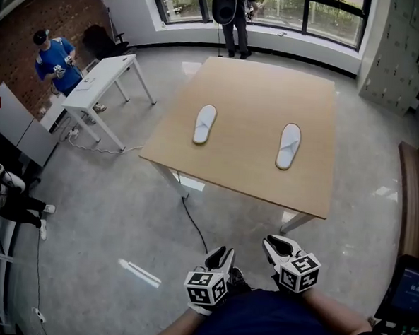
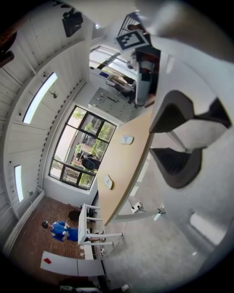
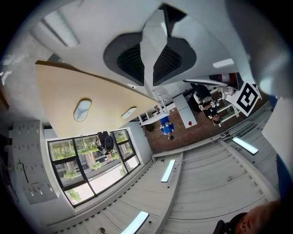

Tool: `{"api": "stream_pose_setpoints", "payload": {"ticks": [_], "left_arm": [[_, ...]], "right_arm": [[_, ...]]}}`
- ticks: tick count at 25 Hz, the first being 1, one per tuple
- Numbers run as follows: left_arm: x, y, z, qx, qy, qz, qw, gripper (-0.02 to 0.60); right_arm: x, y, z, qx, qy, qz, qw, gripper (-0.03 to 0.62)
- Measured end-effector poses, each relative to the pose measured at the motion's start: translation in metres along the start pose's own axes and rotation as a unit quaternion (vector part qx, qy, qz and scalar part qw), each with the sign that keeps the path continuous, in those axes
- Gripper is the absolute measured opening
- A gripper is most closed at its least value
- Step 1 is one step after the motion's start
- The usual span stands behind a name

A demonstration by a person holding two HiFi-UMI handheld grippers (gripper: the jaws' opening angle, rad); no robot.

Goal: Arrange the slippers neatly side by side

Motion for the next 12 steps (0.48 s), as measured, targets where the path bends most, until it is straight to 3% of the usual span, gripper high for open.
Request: {"api": "stream_pose_setpoints", "payload": {"ticks": [8, 12], "left_arm": [[-0.059, 0.003, 0.01, -0.008, -0.029, 0.0, 0.9996, 0.087], [-0.073, 0.001, 0.008, -0.011, -0.047, 0.005, 0.9988, 0.086]], "right_arm": [[-0.025, 0.048, 0.022, -0.02, -0.051, -0.008, 0.998, 0.053], [-0.036, 0.068, 0.02, -0.038, -0.064, 0.011, 0.997, 0.044]]}}
Point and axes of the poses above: the fingertips, and each gripper's own axes: y forward along the fingers, x to its right, z out of its top, the point moved 3 cm from there along -y, backward along the fingers, and after that the axes turned 2 degrees about -x, right-handed, at the moved point
